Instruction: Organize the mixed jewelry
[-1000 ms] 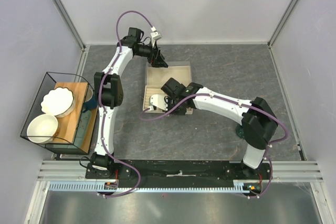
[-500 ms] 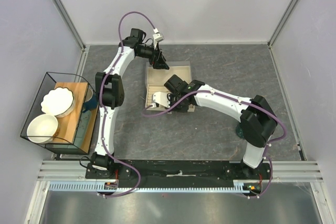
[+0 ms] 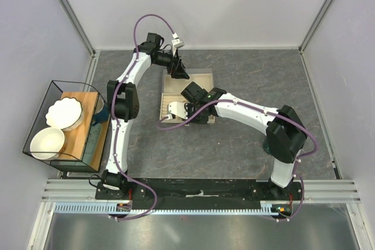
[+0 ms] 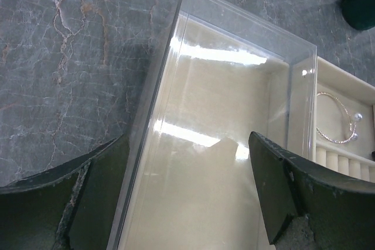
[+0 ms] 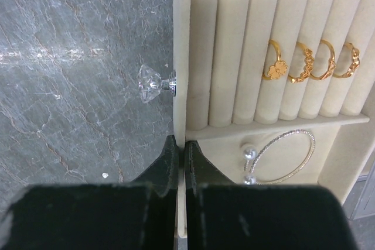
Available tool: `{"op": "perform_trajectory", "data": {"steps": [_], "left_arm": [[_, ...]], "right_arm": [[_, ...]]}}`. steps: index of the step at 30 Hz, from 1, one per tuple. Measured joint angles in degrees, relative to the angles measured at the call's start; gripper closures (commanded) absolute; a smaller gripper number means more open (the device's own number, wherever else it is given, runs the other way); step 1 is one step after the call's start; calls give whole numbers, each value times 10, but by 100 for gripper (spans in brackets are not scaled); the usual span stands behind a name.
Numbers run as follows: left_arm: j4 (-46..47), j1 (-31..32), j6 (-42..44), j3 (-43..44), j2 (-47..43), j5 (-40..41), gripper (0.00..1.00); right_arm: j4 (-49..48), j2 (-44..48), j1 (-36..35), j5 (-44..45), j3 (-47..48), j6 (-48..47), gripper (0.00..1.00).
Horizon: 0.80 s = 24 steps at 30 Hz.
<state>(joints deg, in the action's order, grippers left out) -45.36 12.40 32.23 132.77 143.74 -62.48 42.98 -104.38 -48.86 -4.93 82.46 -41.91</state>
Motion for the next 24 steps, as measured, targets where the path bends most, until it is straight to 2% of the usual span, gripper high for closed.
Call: {"op": "perform_trajectory", "data": {"steps": [24], "left_arm": [[-4,0,9,0,0,3,10]], "right_arm": [[13,-17,0,21,22,-19,100]]}}
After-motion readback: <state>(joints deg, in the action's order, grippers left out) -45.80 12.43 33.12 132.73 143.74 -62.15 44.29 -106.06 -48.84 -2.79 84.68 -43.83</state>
